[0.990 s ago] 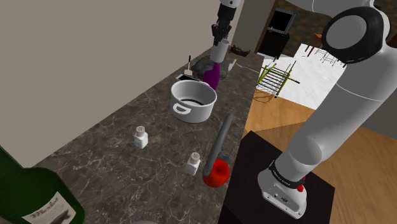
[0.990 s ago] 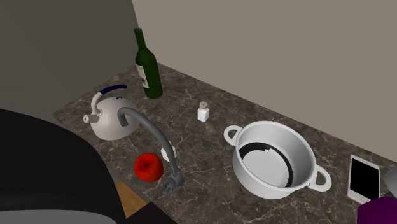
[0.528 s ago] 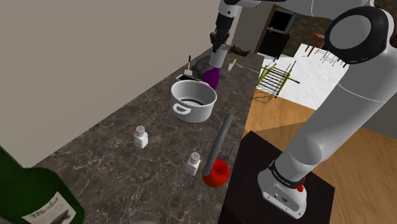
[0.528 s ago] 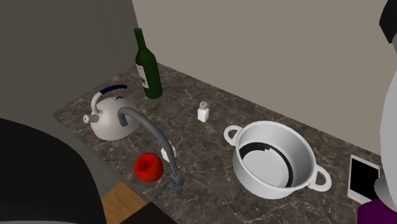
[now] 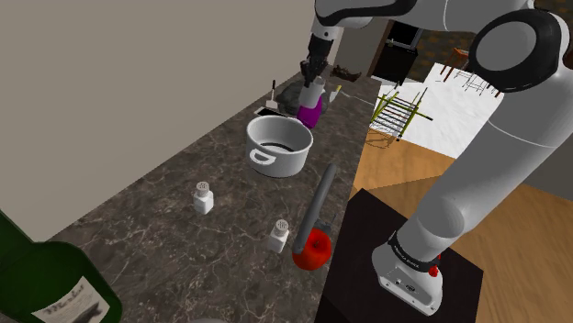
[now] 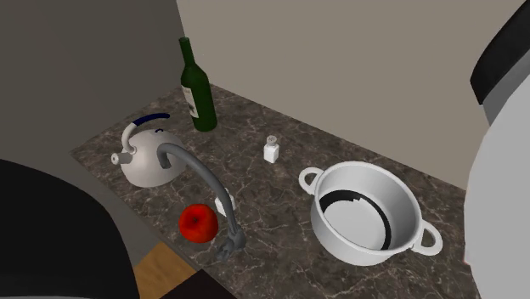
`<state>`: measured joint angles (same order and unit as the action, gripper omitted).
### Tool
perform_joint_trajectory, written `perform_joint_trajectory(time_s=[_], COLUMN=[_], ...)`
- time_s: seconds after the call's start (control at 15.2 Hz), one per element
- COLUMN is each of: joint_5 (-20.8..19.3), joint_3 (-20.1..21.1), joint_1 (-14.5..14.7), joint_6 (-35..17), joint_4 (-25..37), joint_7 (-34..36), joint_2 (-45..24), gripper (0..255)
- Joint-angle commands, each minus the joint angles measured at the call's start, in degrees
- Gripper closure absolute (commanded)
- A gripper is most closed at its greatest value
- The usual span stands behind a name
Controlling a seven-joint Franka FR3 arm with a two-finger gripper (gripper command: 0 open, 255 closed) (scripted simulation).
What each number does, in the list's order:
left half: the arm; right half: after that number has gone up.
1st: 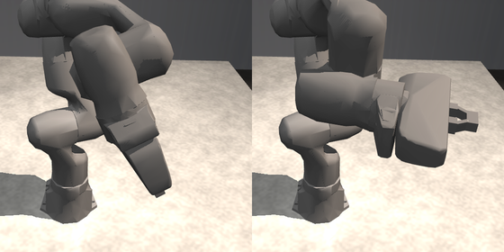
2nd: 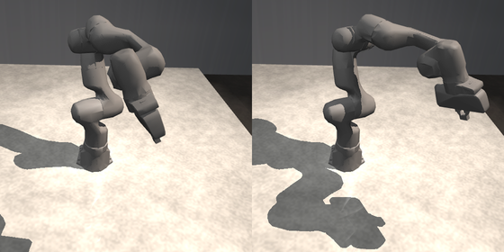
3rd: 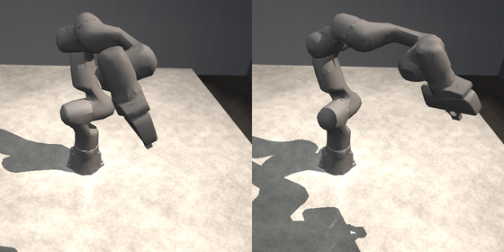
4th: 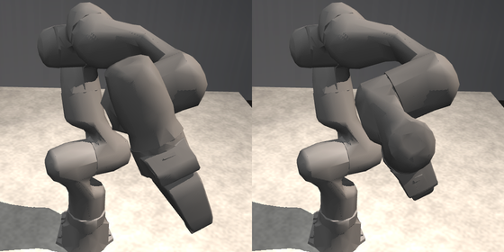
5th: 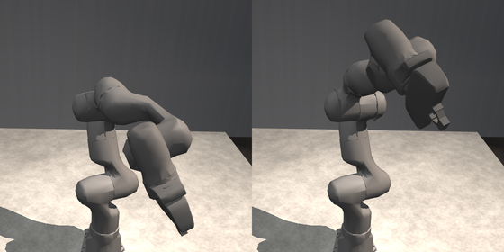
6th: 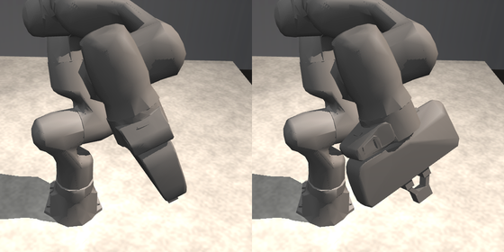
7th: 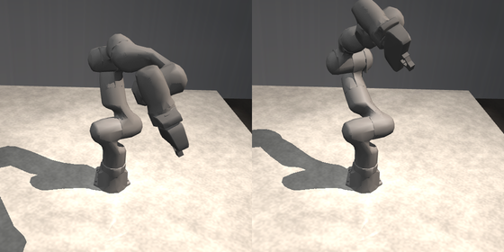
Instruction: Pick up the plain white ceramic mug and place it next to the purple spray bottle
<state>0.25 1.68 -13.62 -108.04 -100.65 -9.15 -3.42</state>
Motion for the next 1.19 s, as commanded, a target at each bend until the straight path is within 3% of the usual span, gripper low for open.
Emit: perform_joint_trajectory(time_s=[0.0,1.12], joint_5=[-0.01,-0.08], joint_3=[0.03,0.03], joint_1=[0.03,0.05], joint_6=[-1.54,-14.09], joint_4=[-1.33,-11.19], joint_7=[0.05,0.05], joint_2=[-0.16,-2.86], gripper=[255,255])
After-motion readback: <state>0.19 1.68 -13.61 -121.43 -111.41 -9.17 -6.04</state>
